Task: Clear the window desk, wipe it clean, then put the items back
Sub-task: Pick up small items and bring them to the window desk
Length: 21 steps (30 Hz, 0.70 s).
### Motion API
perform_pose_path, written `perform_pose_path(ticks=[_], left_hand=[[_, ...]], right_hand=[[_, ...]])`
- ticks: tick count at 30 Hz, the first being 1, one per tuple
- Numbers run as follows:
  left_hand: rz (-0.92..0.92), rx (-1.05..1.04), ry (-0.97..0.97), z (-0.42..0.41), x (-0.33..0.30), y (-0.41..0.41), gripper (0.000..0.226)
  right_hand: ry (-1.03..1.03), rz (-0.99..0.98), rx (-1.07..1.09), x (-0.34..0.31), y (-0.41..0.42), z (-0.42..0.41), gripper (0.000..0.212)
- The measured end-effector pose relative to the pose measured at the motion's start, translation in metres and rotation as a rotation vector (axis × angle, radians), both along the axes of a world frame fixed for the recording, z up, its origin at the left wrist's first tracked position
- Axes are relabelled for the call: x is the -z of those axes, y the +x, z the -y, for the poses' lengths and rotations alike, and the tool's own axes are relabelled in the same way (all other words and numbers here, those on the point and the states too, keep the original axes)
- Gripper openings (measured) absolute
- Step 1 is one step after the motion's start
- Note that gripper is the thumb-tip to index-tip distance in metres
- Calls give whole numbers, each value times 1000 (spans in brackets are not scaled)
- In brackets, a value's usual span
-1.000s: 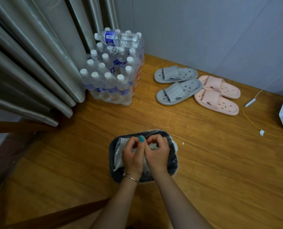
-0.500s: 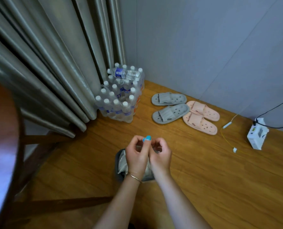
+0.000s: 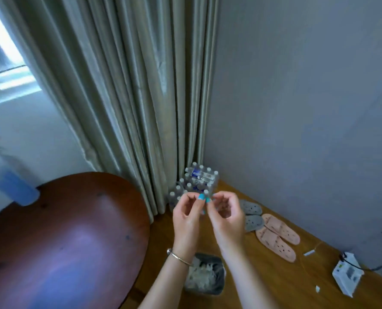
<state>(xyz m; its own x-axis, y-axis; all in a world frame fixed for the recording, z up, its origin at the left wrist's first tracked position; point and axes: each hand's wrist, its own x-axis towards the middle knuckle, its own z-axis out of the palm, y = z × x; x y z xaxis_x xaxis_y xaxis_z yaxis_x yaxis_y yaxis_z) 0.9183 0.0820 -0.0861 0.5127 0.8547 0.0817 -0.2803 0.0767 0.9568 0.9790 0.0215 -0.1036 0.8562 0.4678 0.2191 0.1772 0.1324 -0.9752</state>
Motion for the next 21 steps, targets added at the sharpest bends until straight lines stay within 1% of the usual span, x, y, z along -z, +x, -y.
perform_pose_path(ticks=[2, 5, 7, 9, 11, 14, 17, 21], left_hand=[[10, -12, 25, -5, -31, -28, 19], [10, -63, 37, -13, -74, -74, 23], [36, -84, -18, -19, -98, -106, 17], [-4, -109, 19, -26, -118, -140, 9], [-73, -149, 88, -33, -130, -177, 6], [-120, -270, 114, -39, -148, -237, 15], [-162, -418, 142, -40, -157, -304, 20], [-214, -560, 154, -37, -160, -405, 23]], right_hand=[[27, 25, -76, -33, -20, -4, 17], [81, 35, -201, -75, -60, -13, 16], [115, 14, -262, -98, -90, -22, 17], [131, 0, -317, -117, -121, -33, 16], [132, 4, -386, -130, -152, -45, 17], [120, 21, -501, -143, -206, -59, 17], [100, 64, -611, -152, -265, -73, 27], [94, 75, -758, -160, -356, -87, 30]])
